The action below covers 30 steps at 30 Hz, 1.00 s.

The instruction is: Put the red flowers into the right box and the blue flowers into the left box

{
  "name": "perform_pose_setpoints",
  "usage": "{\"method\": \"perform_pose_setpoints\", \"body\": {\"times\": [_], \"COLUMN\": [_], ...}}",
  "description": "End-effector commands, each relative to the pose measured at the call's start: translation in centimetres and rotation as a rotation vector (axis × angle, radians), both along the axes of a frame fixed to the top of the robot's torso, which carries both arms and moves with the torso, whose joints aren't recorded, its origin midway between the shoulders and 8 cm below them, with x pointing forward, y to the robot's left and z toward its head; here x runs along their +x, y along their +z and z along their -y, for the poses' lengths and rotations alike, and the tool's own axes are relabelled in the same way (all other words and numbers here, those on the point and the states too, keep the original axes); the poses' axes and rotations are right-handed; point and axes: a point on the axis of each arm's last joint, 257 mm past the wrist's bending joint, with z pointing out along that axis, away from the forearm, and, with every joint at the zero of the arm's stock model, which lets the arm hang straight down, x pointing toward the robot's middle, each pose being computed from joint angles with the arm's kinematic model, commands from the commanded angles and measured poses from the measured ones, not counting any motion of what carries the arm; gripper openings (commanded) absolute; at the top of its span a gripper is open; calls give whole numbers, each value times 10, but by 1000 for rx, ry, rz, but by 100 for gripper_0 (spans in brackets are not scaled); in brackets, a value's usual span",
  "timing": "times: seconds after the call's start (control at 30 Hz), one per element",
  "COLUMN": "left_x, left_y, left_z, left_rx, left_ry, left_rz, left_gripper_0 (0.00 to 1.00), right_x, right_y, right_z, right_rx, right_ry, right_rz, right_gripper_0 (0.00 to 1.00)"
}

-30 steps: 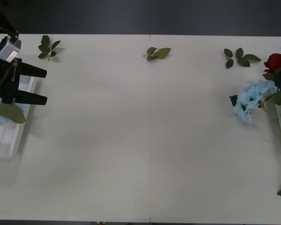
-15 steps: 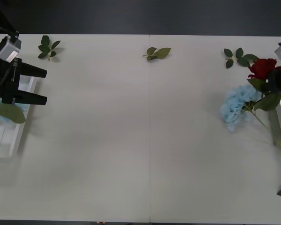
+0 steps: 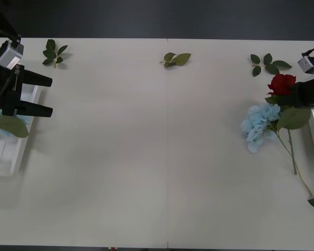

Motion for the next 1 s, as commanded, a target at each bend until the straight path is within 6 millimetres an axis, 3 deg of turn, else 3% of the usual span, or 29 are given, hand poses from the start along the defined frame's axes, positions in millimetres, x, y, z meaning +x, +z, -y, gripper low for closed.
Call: {"method": "perform_pose_setpoints", "body": {"times": [0.03, 0.33, 0.57, 1.0], "left_x": [7, 7, 7, 7], "left_y": [21, 21, 21, 21], "left_z": [1, 1, 1, 1], "left_rx": [23, 23, 23, 23], "left_ry": [-26, -26, -26, -26], "left_rz": [80, 80, 80, 80], "left_gripper_0": [100, 100, 100, 100], "right_x": [14, 21, 22, 4], "right_y": [12, 1, 4, 19], "right_z": [5, 40, 43, 74], "right_rx": [-40, -102, -14, -60], "right_ry": [9, -15, -77, -354], "right_rz": [65, 106, 103, -106], "right_gripper_0": [100, 100, 100, 100]}}
